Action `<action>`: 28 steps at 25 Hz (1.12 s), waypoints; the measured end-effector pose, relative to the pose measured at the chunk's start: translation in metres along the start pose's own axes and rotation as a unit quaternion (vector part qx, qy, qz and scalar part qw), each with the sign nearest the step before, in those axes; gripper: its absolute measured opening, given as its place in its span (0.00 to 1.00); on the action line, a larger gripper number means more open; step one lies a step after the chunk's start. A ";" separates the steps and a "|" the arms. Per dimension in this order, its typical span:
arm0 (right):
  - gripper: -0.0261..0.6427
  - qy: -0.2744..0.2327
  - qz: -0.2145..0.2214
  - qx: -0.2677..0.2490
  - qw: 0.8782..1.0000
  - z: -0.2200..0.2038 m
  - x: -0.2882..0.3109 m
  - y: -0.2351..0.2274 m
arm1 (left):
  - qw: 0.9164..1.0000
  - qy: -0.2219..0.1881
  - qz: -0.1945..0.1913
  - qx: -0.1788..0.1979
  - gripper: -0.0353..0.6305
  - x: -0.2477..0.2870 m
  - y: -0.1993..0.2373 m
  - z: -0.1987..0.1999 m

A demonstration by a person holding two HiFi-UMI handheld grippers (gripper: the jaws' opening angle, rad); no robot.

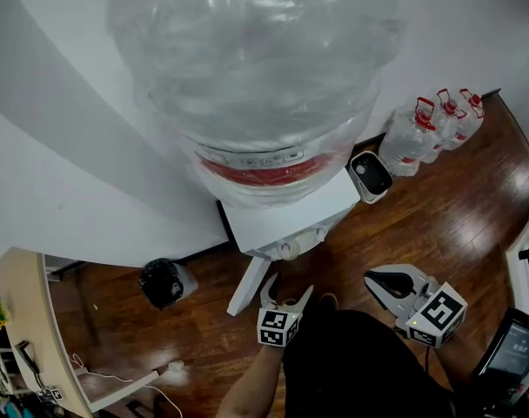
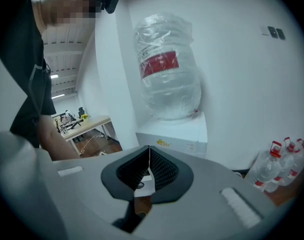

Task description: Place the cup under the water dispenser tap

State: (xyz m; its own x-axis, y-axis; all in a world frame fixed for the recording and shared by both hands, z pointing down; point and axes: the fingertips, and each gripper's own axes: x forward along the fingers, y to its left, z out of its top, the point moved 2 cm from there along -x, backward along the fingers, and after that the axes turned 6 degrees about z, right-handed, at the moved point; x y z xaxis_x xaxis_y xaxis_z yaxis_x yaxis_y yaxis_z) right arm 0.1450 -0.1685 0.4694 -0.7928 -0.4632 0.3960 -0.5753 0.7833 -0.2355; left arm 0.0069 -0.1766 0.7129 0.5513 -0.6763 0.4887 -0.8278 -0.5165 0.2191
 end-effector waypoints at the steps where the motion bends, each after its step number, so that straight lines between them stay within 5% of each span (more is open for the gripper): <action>1: 0.05 -0.007 0.004 -0.008 1.000 0.008 -0.004 0.006 | 1.000 -0.013 -0.001 0.010 0.44 -0.020 -0.008 0.013; 7: 0.05 -0.071 0.024 -0.029 0.997 0.040 -0.013 0.026 | 0.993 -0.098 0.030 0.066 0.11 -0.132 -0.037 0.098; 15: 0.05 -0.103 0.002 -0.035 0.994 0.065 -0.016 0.070 | 0.983 -0.137 0.079 0.097 0.05 -0.221 -0.028 0.143; 21: 0.05 -0.113 -0.046 -0.040 0.992 0.075 -0.011 0.124 | 0.973 -0.214 0.001 0.081 0.05 -0.294 -0.042 0.182; 28: 0.04 -0.127 -0.067 -0.017 0.990 0.076 -0.008 0.169 | 0.967 -0.231 -0.056 0.087 0.05 -0.343 -0.040 0.198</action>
State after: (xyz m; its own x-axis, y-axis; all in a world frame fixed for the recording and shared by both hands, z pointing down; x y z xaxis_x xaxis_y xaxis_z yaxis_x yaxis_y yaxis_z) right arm 0.0387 -0.0638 0.3592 -0.7371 -0.6498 0.1856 -0.6752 0.7190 -0.1646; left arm -0.1287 -0.0280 0.3691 0.6568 -0.7534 0.0309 -0.7528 -0.6528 0.0840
